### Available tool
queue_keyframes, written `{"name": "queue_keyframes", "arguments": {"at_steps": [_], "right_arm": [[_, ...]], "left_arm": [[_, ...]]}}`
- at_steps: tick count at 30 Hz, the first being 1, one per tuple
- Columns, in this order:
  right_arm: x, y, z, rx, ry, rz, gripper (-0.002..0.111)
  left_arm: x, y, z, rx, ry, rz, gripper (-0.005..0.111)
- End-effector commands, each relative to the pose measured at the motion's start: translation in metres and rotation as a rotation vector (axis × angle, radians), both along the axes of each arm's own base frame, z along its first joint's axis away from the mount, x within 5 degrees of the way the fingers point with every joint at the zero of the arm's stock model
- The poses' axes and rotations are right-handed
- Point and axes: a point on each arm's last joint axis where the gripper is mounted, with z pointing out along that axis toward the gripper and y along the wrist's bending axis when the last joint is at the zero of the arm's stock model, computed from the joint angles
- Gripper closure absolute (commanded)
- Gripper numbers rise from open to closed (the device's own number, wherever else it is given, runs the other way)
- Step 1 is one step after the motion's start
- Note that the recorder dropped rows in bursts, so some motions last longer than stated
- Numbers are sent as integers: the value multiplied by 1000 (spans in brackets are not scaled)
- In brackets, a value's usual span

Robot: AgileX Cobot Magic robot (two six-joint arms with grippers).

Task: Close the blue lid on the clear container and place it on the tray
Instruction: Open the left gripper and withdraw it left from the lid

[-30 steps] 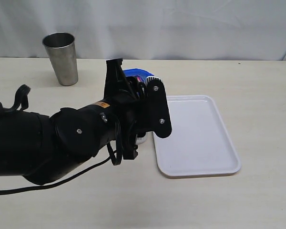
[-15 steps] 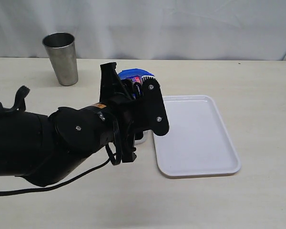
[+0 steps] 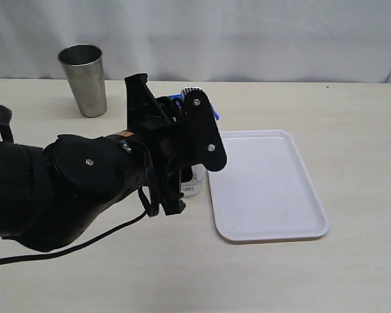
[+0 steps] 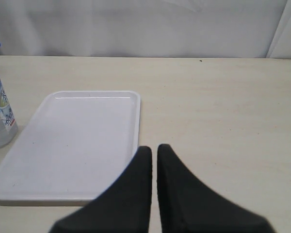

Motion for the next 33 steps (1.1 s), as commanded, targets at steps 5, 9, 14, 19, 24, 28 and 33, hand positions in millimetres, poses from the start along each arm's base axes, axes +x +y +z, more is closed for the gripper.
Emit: {"name": "queue_keyframes", "arguments": {"at_steps": [5, 9, 14, 19, 24, 28, 33], "right_arm": [[0, 0, -1, -5, -2, -5, 104], [0, 0, -1, -5, -2, -5, 104], [0, 0, -1, -5, -2, -5, 104], [0, 0, -1, -5, -2, -5, 104], [0, 0, -1, -5, -2, -5, 104], [0, 0, -1, -5, -2, -5, 104], [0, 0, -1, -5, -2, -5, 104]], "left_arm": [[-1, 6, 0, -17, 35, 92, 49], [0, 11, -2, -32, 56, 168, 49], [-1, 14, -4, -53, 94, 214, 49], [1, 25, -3, -35, 72, 351, 49], [1, 28, -4, -37, 82, 387, 49], [2, 33, -2, -16, 52, 432, 64], [3, 37, 0, 0, 27, 471, 100]]}}
